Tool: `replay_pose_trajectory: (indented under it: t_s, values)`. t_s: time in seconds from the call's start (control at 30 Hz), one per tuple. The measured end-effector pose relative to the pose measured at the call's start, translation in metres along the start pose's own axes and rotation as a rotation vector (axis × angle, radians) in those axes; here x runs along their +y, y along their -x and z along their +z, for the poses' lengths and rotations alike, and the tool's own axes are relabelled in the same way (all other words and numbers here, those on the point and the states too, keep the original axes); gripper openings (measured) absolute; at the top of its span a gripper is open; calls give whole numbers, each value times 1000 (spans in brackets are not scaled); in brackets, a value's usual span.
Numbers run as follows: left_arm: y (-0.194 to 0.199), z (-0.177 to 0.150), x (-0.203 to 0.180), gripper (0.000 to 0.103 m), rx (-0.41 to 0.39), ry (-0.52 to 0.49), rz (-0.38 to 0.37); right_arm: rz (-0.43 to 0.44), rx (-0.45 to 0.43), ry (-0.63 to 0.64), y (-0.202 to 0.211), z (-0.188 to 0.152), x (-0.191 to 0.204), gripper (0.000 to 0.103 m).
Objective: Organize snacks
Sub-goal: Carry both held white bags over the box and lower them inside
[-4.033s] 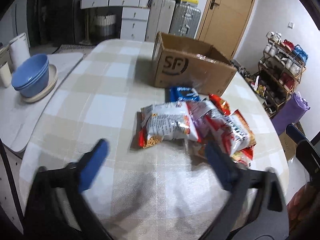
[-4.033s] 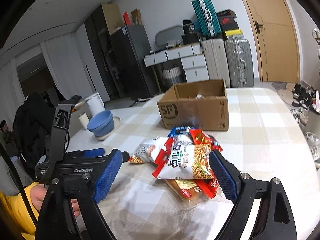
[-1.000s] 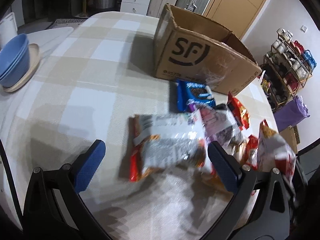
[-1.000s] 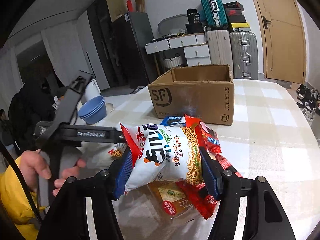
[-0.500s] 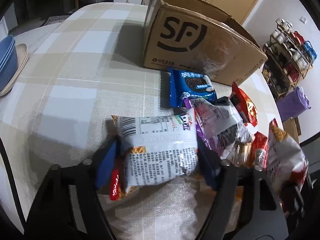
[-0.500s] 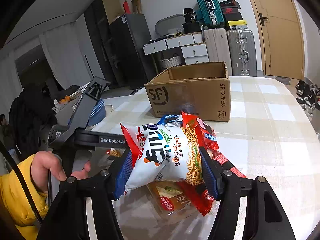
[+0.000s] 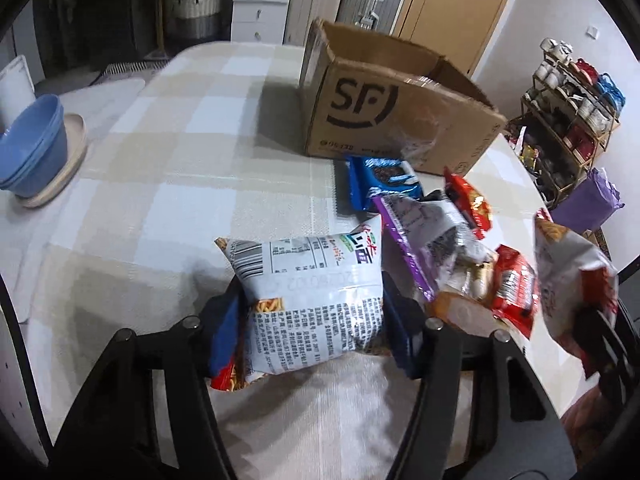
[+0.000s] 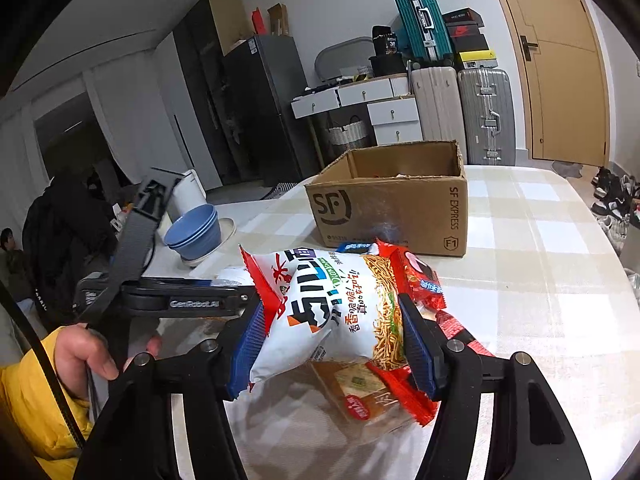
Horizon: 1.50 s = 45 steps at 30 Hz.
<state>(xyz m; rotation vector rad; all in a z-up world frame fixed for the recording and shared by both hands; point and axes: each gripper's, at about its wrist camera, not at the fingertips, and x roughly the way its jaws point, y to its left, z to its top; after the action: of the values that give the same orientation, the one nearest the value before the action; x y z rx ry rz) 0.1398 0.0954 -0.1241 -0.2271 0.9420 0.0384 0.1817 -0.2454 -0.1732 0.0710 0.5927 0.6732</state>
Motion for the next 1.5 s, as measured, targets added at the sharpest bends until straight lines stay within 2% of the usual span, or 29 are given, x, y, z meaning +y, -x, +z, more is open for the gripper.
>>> replay_pose_trajectory:
  t_s: [0.37, 0.67, 0.9, 1.07, 1.2, 1.3, 1.5]
  values:
    - [49, -12, -4, 59, -67, -25, -27, 22, -9, -89, 15, 5, -3, 64]
    - [82, 14, -11, 59, -127, -63, -67, 62, -56, -72, 27, 45, 1, 64]
    - [102, 62, -31, 59, -207, -140, -55, 81, -103, -35, 25, 98, -2, 64]
    - [104, 107, -43, 59, -225, -161, -89, 78, -133, -9, 18, 131, -4, 64]
    - [97, 147, -48, 60, -237, -158, -57, 93, -138, -45, 5, 156, -18, 64]
    - [90, 171, -54, 60, -241, -156, -67, 98, -135, -87, -11, 174, -31, 64]
    - [44, 224, -54, 60, -197, -126, -56, 86, -105, -143, -51, 201, -58, 64]
